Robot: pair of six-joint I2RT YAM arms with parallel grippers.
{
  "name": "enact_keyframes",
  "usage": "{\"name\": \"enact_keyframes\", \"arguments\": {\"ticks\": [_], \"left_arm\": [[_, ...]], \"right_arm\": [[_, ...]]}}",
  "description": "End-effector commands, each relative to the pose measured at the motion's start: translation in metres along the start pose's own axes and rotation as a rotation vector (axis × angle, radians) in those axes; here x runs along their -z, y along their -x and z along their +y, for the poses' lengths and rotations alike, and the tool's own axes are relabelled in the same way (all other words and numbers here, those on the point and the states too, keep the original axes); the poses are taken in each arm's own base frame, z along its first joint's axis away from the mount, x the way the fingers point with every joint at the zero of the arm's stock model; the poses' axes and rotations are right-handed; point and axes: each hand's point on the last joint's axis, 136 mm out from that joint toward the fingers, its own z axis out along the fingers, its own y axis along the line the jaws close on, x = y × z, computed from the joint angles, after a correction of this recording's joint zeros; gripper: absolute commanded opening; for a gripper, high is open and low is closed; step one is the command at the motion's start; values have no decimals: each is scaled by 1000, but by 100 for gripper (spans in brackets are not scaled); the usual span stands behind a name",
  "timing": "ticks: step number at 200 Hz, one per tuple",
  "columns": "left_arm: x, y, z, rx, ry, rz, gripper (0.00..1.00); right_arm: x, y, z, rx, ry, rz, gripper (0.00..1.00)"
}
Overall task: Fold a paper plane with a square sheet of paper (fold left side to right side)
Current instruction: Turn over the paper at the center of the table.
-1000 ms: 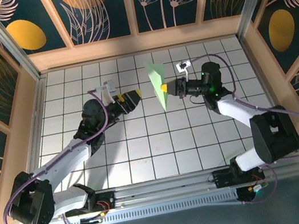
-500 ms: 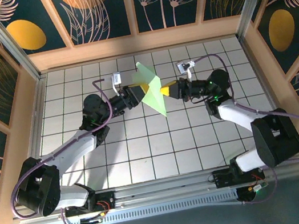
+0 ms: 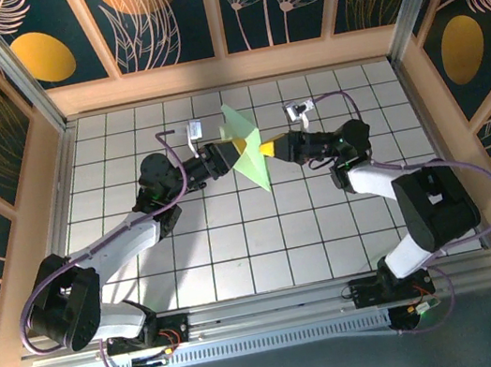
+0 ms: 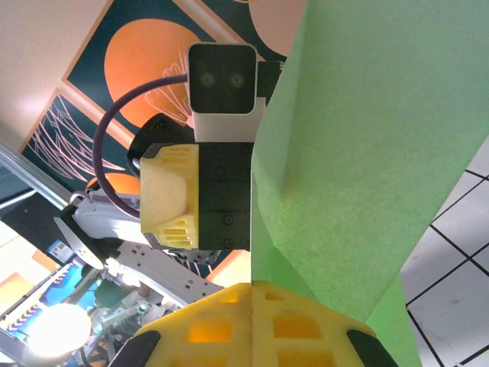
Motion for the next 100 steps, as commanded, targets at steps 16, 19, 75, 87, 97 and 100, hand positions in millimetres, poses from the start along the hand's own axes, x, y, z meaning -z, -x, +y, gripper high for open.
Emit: {"name": "enact_keyframes", "arguments": {"ticks": [16, 19, 75, 87, 97, 100], "left_arm": [[-6, 6, -6, -34, -17, -6, 45], [-6, 5, -6, -33, -18, -4, 44], [-5, 5, -6, -32, -13, -11, 20], [-4, 6, -5, -32, -5, -17, 17], [-3, 6, -6, -35, -3, -20, 13], [-3, 6, -6, -36, -2, -22, 13]], "right_arm": [[-6, -3, 15, 69, 21, 26, 0], [-6, -2, 15, 70, 21, 24, 0], [-7, -2, 13, 63, 17, 10, 0], [-6, 0, 13, 66, 11, 2, 5], [-5, 2, 11, 69, -4, -4, 10], [-5, 2, 11, 72, -9, -5, 12]]}}
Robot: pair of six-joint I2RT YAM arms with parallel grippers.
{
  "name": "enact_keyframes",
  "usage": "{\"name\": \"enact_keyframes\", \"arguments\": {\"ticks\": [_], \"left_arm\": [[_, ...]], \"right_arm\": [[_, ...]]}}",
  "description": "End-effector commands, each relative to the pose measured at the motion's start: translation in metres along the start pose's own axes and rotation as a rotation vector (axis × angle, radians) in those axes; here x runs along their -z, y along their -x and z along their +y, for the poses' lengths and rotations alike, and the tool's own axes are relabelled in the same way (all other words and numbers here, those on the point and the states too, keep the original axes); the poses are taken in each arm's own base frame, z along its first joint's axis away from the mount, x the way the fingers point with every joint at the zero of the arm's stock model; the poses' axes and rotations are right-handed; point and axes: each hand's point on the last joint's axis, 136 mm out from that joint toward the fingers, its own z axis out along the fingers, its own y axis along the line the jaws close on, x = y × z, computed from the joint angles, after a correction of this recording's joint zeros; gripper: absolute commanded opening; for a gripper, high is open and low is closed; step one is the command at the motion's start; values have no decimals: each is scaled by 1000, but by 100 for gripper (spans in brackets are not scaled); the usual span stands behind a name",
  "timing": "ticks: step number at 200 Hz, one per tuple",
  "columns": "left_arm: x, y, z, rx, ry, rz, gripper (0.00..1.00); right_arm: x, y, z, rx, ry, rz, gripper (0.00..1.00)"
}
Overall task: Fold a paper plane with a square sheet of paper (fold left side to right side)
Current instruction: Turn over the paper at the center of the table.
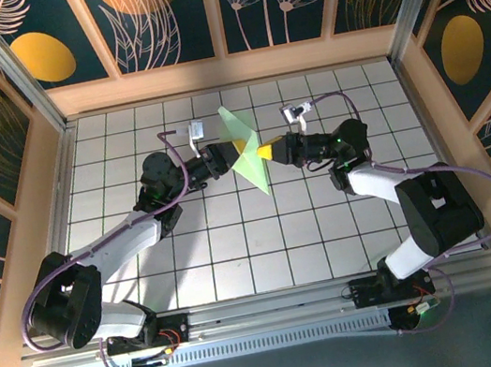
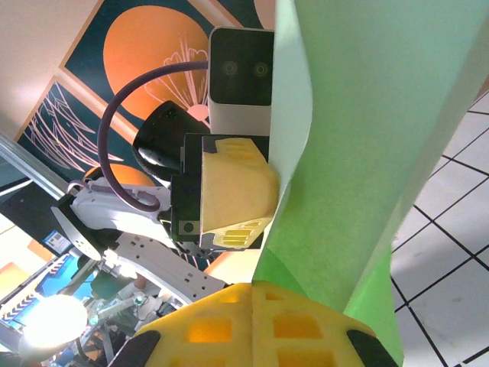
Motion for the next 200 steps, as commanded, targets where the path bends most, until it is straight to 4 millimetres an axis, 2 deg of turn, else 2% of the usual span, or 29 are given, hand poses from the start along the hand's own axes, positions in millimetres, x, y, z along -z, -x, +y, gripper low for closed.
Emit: {"name": "enact_keyframes", "arguments": {"ticks": [1, 35, 66, 82, 104, 131, 148, 172, 200], "left_arm": [[0, 8, -13, -42, -23, -27, 12], [4, 12, -18, -51, -24, -49, 7], [8, 16, -24, -62, -33, -75, 6], [9, 18, -28, -65, -44, -87, 6], [10, 20, -33, -67, -60, -93, 6], [11, 20, -36, -69, -69, -91, 5], [10, 20, -36, -67, -70, -89, 5], [9, 18, -36, -62, -76, -80, 5], [8, 16, -38, -58, -83, -75, 5]], "right_arm": [[0, 6, 8, 62, -11, -20, 12], [8, 13, 1, 109, -140, -51, 37], [29, 22, -2, 152, -282, -119, 63], [36, 16, -9, 135, -345, -120, 75], [35, -1, -12, 95, -348, -90, 84], [17, -22, -3, 81, -291, -32, 88], [4, -27, 6, 93, -252, -7, 88], [-6, -24, 13, 111, -219, 3, 86], [-14, -14, 16, 129, -189, 3, 75]]}}
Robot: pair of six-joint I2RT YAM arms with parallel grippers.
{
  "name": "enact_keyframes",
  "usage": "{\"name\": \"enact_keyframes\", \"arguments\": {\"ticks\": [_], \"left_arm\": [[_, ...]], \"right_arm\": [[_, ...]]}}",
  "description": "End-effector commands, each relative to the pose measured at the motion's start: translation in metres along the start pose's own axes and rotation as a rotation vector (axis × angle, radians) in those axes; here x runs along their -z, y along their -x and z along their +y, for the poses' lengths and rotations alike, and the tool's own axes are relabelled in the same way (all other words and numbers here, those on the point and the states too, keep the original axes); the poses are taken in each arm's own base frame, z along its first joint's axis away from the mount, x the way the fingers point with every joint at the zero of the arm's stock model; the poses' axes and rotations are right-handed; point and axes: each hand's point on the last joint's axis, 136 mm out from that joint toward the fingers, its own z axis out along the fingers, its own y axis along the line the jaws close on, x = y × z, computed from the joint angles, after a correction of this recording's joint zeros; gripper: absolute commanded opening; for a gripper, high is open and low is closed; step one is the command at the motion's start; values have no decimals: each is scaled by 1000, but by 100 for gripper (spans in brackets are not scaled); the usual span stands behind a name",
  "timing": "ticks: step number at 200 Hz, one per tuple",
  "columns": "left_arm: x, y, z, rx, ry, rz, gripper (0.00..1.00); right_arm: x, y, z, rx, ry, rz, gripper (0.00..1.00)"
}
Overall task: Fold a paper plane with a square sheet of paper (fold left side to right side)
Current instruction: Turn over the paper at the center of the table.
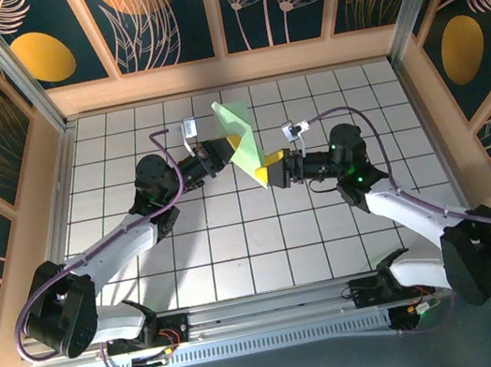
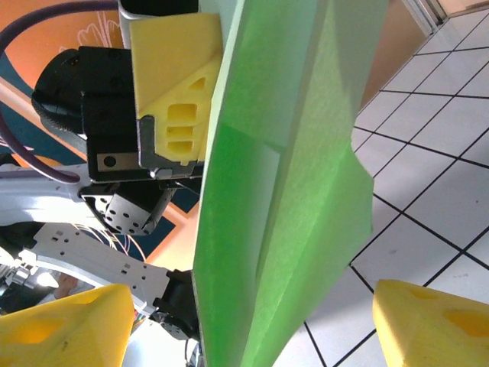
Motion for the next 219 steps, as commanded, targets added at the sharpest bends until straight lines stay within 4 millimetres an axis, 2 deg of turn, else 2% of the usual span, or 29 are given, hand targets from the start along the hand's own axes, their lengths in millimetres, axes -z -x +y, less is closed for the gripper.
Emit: {"name": "enact_keyframes", "arguments": {"ticks": [1, 29, 44, 53, 68, 80, 92, 106, 130, 144, 171, 198, 219], "left_arm": [[2, 1, -18, -21, -61, -8, 5], [3, -1, -16, -21, -54, -1, 5], [3, -2, -14, -21, -44, 2, 5], [2, -3, -13, -20, -41, 6, 6], [2, -4, -12, -21, -36, 8, 11], [2, -3, -10, -40, -18, 13, 20], [4, 0, -4, -90, 51, 17, 29], [10, 5, 3, -138, 141, 2, 47], [27, 17, 10, -210, 266, -47, 61], [39, 22, 16, -236, 347, -80, 63], [71, 32, 33, -273, 527, -160, 66], [121, 44, 53, -288, 761, -287, 71], [162, 50, 61, -287, 911, -390, 74]], "right_arm": [[-6, 21, 13, 81, 44, -26, 75], [-7, 36, 22, 127, 62, -53, 64], [-6, 40, 24, 138, 65, -61, 55], [-6, 41, 24, 139, 65, -60, 47], [-6, 41, 23, 134, 56, -59, 28], [-5, 41, 20, 131, 41, -62, 13], [-3, 43, 21, 136, 20, -70, 3], [-1, 45, 19, 148, -22, -80, 1], [3, 50, 6, 175, -164, -85, 0], [3, 51, -10, 199, -324, -64, 0], [10, 48, -51, 269, -760, -1, 0], [33, 40, -87, 355, -1223, 84, 0], [44, 31, -106, 412, -1469, 163, 0]]}}
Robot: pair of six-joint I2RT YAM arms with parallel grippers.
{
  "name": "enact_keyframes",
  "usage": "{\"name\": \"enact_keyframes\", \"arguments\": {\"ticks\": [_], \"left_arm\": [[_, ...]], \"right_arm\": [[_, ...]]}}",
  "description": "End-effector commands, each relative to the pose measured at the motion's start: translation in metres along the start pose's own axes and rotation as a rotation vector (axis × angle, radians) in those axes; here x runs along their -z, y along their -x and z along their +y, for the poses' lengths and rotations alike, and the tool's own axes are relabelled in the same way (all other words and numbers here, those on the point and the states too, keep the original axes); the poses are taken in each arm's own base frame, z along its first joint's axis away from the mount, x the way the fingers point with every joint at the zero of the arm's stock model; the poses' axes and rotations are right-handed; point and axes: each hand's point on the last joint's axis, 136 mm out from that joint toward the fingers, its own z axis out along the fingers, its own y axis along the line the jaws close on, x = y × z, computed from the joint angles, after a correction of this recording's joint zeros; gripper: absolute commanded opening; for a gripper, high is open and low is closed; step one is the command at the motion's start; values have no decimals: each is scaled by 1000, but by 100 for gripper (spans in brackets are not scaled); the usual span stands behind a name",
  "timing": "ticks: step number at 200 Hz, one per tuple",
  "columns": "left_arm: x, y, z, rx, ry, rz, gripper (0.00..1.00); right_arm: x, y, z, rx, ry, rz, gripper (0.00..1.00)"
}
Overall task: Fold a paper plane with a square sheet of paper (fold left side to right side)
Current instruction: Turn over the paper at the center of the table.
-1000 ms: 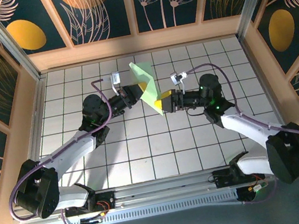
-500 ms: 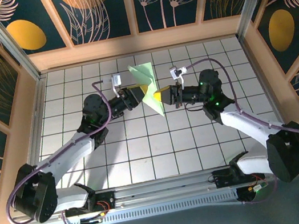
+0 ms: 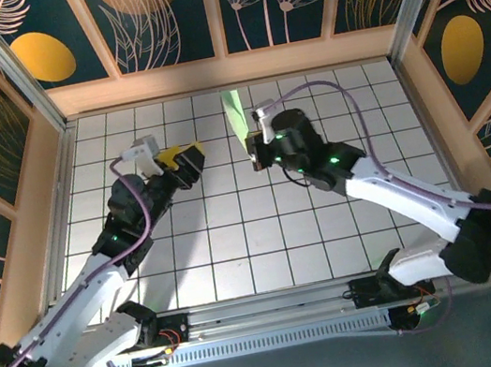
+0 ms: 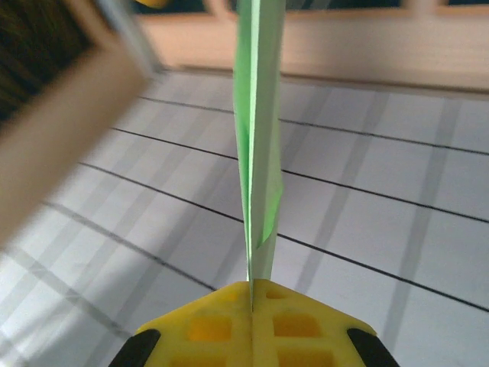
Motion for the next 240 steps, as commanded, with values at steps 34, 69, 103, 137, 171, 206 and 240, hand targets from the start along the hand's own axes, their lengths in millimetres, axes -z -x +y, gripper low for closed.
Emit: {"name": "enact_keyframes", "arguments": {"ticks": [34, 69, 103, 137, 171, 206, 240], "left_arm": [[54, 13, 77, -37, 390, -148, 76], [56, 13, 78, -32, 390, -155, 77], [46, 6, 76, -39, 383, -117, 77], [38, 1, 73, -43, 365, -85, 77], [29, -6, 70, -44, 348, -49, 78], [12, -25, 68, -21, 308, 18, 79], [-19, -67, 65, 47, 235, 154, 78]], "right_arm": [[-21, -72, -84, 360, -757, 283, 0], [-54, -115, -80, 483, -845, 422, 0], [-86, -166, -68, 529, -804, 549, 8], [-101, -188, -50, 456, -670, 598, 29], [-97, -175, -35, 333, -521, 564, 58], [-78, -142, -35, 144, -386, 441, 73], [-53, -112, -52, -60, -275, 277, 78]]}}
